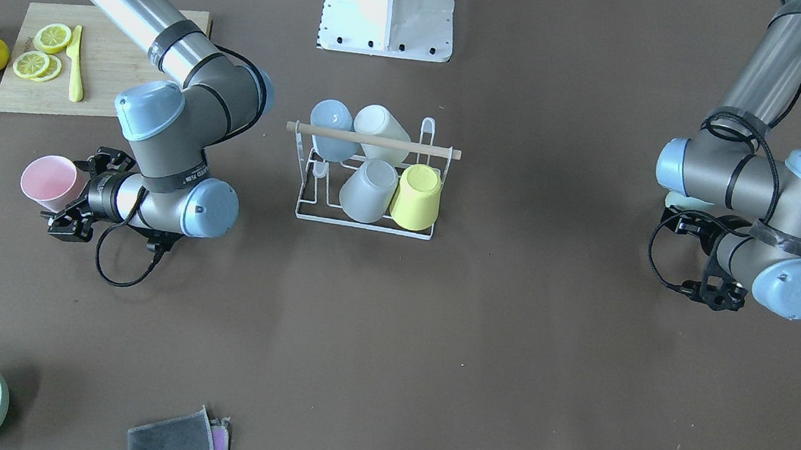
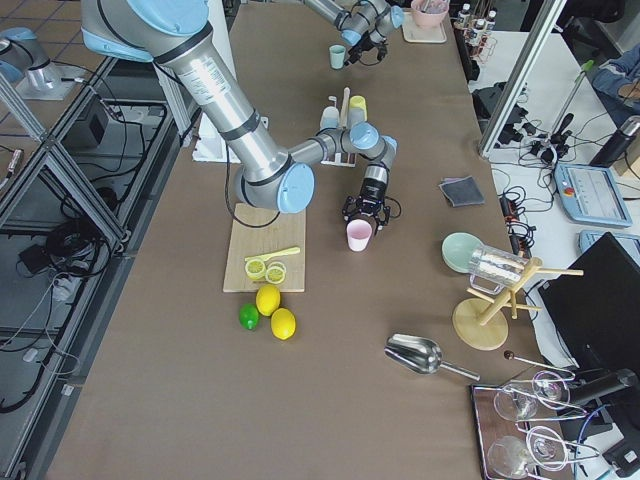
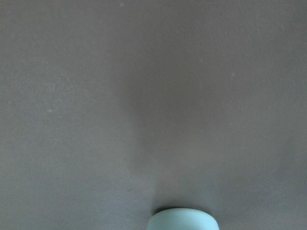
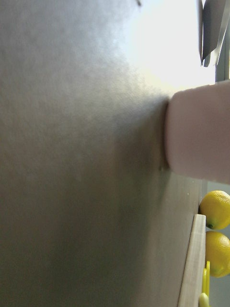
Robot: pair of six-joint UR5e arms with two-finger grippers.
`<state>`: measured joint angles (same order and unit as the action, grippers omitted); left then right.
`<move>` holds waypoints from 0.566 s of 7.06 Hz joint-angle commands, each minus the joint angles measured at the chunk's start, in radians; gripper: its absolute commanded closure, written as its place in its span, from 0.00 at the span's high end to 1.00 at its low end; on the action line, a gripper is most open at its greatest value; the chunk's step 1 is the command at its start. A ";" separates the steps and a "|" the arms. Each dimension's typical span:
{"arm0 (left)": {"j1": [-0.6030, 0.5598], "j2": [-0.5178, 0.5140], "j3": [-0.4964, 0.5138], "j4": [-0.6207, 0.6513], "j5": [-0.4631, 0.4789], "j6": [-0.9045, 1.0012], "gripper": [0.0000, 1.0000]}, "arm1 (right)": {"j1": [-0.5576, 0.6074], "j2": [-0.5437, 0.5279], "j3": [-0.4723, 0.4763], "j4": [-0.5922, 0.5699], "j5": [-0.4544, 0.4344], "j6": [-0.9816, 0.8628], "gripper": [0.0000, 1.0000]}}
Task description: Place cup on cup holder
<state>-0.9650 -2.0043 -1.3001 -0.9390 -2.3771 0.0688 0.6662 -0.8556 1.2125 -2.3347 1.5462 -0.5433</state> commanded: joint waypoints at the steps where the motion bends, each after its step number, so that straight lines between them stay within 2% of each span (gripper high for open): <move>1: 0.003 -0.001 0.008 0.034 -0.028 0.003 0.98 | -0.002 -0.017 0.021 -0.002 -0.002 0.000 0.99; 4: 0.020 -0.001 0.039 0.042 -0.056 0.003 0.98 | -0.004 -0.029 0.036 -0.002 -0.002 0.000 0.99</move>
<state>-0.9564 -2.0060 -1.2714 -0.9000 -2.4251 0.0721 0.6631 -0.8827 1.2458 -2.3362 1.5447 -0.5431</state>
